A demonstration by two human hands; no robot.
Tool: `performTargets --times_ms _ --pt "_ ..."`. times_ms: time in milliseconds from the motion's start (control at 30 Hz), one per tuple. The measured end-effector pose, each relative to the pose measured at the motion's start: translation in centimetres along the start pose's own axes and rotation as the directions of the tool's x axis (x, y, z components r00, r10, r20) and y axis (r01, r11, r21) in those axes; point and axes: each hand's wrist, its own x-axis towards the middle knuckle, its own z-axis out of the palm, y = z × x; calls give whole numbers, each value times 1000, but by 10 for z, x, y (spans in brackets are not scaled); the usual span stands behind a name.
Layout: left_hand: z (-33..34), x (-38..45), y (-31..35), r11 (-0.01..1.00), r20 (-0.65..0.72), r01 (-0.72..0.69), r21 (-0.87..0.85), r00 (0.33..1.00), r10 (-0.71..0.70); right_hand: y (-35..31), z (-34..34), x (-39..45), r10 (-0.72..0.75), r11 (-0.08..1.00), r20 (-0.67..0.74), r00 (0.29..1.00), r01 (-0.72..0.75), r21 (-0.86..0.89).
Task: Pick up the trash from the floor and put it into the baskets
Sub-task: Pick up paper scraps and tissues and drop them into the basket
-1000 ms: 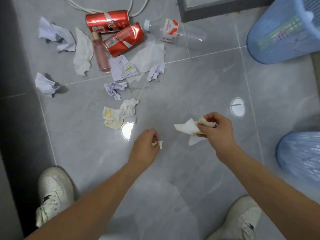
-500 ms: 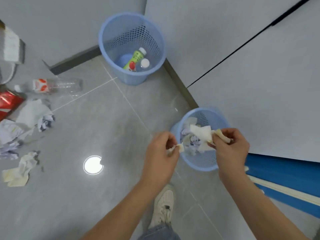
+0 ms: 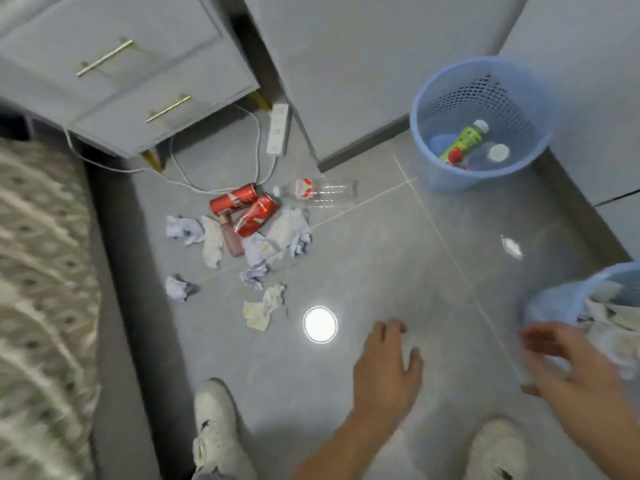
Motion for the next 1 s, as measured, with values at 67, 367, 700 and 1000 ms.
performTargets --times_ms 67,367,700,1000 --pt "-35 3 -72 988 -66 141 70 988 -136 -18 77 3 -85 990 134 987 99 -98" --pt "-106 84 -278 873 -194 367 322 928 -319 -84 338 115 -286 623 445 849 518 -587" --pt "-65 139 -354 852 -124 -32 522 986 113 -133 477 231 -305 168 547 780 609 -775" --pt "-67 118 -388 951 -82 -74 300 991 103 -91 459 232 -375 293 504 778 615 -732"
